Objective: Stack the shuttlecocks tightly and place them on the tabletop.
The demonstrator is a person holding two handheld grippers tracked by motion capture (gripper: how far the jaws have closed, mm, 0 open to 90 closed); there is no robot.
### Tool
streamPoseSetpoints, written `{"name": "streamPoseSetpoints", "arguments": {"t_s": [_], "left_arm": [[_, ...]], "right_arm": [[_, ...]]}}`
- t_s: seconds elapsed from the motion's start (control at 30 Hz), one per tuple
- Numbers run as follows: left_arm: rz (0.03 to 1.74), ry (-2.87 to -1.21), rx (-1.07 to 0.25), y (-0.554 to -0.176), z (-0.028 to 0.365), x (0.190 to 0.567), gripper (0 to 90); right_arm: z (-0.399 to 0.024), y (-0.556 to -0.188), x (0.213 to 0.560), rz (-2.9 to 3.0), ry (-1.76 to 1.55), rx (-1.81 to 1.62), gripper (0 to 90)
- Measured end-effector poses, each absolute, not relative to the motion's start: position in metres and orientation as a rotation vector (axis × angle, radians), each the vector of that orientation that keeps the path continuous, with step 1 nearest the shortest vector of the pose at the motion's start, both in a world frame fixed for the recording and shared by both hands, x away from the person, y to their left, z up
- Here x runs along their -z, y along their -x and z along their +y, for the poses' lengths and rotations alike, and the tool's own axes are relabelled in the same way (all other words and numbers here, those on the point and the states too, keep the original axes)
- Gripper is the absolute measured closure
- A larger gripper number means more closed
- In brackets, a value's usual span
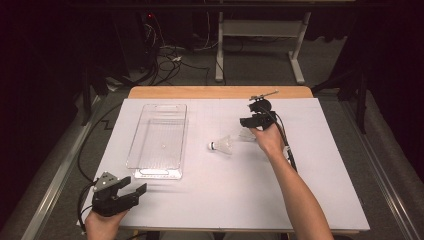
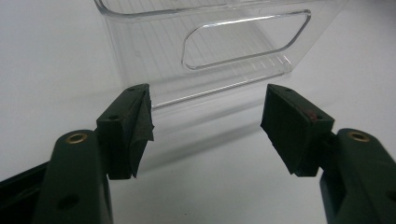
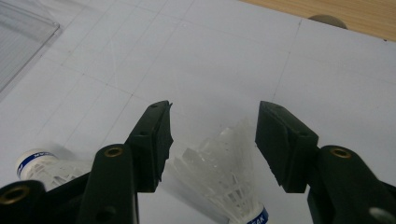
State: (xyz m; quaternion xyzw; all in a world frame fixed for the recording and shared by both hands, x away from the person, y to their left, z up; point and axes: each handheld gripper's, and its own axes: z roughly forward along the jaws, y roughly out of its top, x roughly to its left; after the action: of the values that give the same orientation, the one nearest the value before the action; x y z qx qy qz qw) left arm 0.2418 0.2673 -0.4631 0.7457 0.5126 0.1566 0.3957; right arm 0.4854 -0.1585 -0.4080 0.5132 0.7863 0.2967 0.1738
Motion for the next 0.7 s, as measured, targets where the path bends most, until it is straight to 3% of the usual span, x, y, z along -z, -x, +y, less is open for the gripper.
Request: {"name": "streamPoseSetpoints", "arguments": {"t_s": [0.43,0.7], "left_arm": [[1.300,-1.889,-0.396,-0.242,0.267,0.463,34.0],[1.305,-1.884,-0.394,-0.242,0.268,0.463,33.7]], "right_arm": [[-0.158,-0.498,0.415,2.218,-1.549,-0.787,47.9],[-0.160,-0.501,0.420,2.231,-1.584,-0.771,55.7]]}}
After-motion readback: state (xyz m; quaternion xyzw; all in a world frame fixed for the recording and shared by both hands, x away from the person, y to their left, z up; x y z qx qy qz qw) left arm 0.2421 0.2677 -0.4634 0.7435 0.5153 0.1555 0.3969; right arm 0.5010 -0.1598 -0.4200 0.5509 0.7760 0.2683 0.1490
